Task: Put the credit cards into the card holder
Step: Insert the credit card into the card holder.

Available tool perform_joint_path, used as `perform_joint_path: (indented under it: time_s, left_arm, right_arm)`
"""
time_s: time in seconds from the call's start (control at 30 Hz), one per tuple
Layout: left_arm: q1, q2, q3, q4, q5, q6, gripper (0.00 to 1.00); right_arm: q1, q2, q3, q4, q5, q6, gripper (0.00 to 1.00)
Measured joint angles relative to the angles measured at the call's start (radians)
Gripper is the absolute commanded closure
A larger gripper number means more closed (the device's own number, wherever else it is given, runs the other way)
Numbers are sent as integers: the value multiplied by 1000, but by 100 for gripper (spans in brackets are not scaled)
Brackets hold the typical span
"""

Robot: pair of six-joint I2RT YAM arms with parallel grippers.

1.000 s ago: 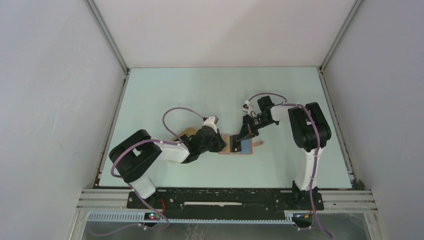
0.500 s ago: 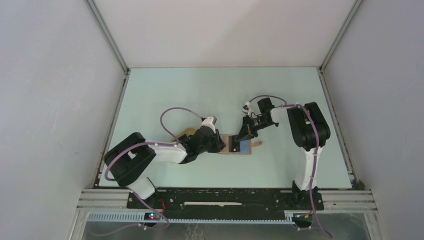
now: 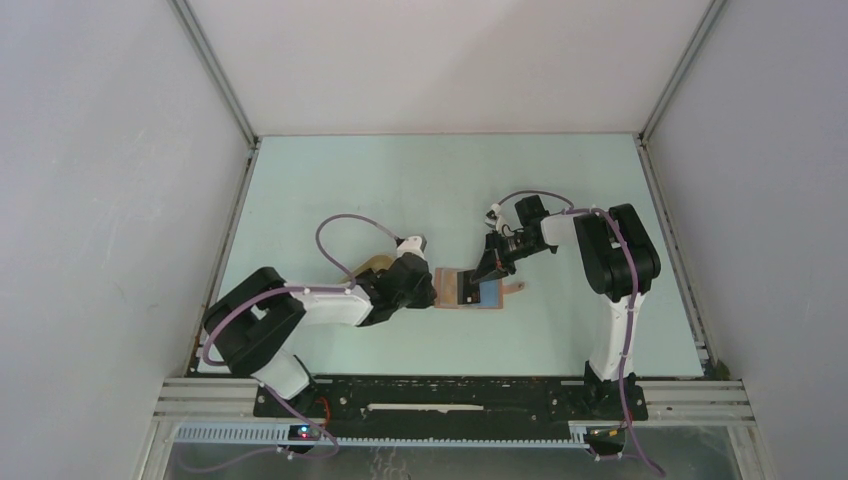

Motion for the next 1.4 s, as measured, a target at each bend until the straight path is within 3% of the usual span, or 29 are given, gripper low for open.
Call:
perform_joint_path:
  time_s: [0.63, 1.17, 1.4]
  left_arm:
    - [-3, 69, 29, 88, 87, 0, 91]
    - [-10, 68, 29, 88, 93, 0, 90]
    - [-12, 68, 29, 89, 115, -1, 91]
  right_arm:
    - [0, 5, -2, 43, 0, 21, 93]
    - [6, -23, 2, -7, 32, -29, 64]
    - [20, -55, 10, -62, 79, -73, 56]
